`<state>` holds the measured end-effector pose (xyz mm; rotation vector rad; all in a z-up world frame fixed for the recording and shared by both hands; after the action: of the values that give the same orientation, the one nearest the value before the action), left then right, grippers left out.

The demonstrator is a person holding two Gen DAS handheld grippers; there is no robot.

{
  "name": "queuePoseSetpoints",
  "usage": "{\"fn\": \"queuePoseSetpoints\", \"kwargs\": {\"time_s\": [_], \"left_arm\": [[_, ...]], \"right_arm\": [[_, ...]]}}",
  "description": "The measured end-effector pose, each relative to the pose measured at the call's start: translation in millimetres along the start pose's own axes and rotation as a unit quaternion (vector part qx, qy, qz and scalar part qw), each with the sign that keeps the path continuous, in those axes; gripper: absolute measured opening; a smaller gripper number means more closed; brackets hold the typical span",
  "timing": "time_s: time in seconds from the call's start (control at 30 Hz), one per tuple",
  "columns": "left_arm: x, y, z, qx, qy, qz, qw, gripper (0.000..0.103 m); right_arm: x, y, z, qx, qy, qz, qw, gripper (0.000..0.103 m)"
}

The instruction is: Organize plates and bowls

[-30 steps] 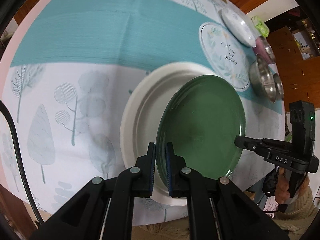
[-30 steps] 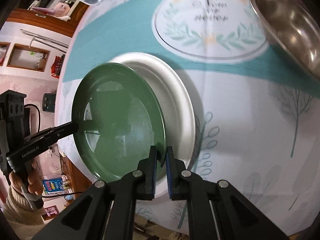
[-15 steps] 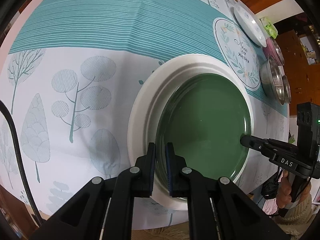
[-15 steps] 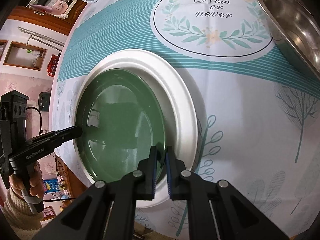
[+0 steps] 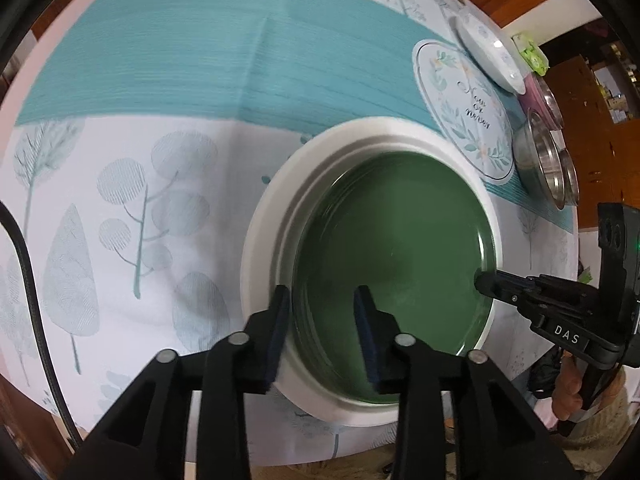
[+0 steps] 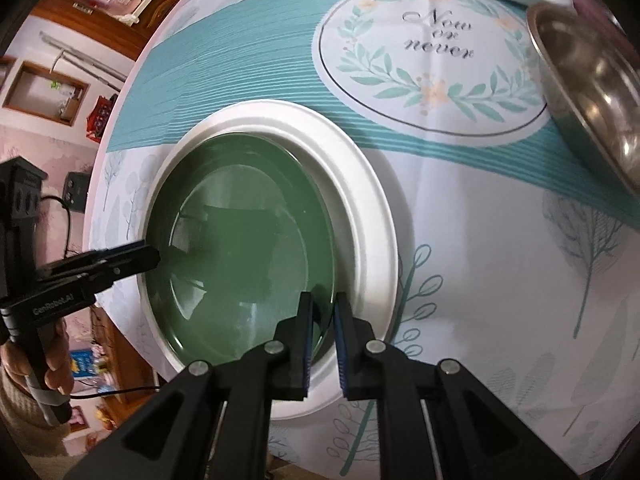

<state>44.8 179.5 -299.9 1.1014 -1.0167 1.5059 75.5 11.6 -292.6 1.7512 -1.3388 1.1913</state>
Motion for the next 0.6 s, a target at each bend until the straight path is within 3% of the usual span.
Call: {"fn": "queuePoseSetpoints", "kwargs": {"time_s": [0.07,0.13,0.27,0.6], "left_arm": [[8,-2,2,-0.007,-0.006,0.011,0.9999,0.038],[17,-5,5,-0.006,-0.010,0.023,0.9997,0.054],[34,-9,13,-0.011,-0.018,0.050,0.9985,0.057],[88,-2,74,-0.037,-0.007,0.113,0.9929,0.072]], "right_arm": [[5,0,1,0.005,0.004,0.003,1.000,0.013],[12,1,1,0.014,0.007,0.011,1.000,0.017],[30,2,-2,0.035,0.011,0.030,0.999,0.023],[81,21,0,0.075,0.018,0.064,0.995,0.023]]}}
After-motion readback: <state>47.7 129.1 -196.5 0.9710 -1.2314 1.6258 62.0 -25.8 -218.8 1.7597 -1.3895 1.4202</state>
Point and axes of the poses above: each gripper's, at about its wrist camera, not at the fingertips, and x roughly against the way its jaws point, z to its right, y to its underside, the point moved 9 cm from there along -x, roughly the way its jaws point, and after that the axes turned 5 degrees about -y, right-handed, at the moved point
